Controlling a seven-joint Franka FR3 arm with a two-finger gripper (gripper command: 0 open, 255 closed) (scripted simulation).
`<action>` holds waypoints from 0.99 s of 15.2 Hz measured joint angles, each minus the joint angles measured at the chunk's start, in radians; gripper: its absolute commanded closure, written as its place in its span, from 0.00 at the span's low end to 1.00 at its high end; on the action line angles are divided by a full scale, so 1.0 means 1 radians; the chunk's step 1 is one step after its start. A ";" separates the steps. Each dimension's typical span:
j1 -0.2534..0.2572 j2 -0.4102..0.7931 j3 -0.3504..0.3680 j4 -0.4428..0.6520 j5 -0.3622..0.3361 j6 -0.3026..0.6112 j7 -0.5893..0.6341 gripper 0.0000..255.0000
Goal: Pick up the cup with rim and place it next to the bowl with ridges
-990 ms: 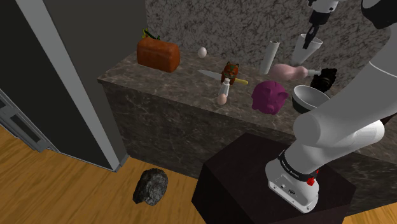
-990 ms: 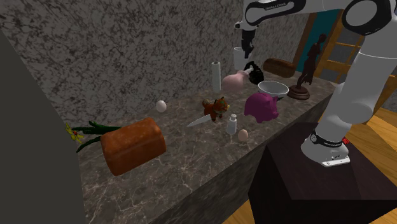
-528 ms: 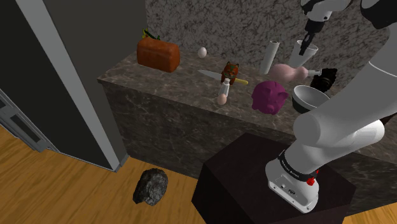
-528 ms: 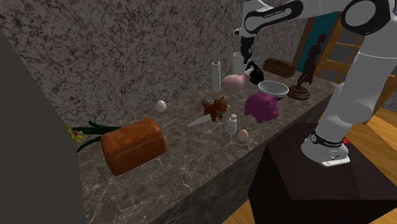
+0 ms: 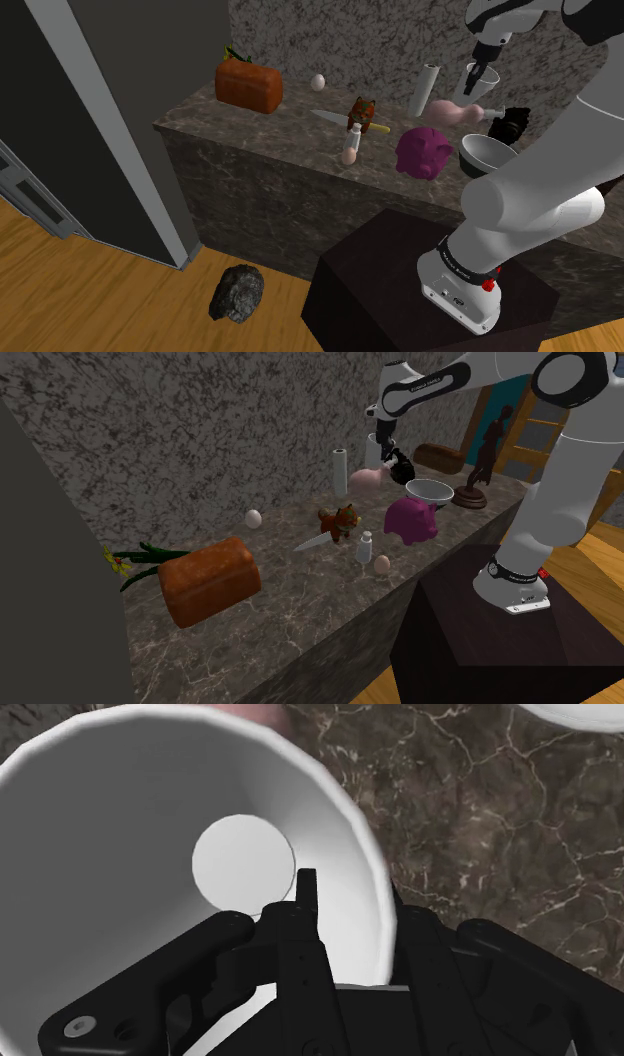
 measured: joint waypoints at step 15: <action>-0.007 -0.016 0.002 -0.097 0.011 0.174 0.015 1.00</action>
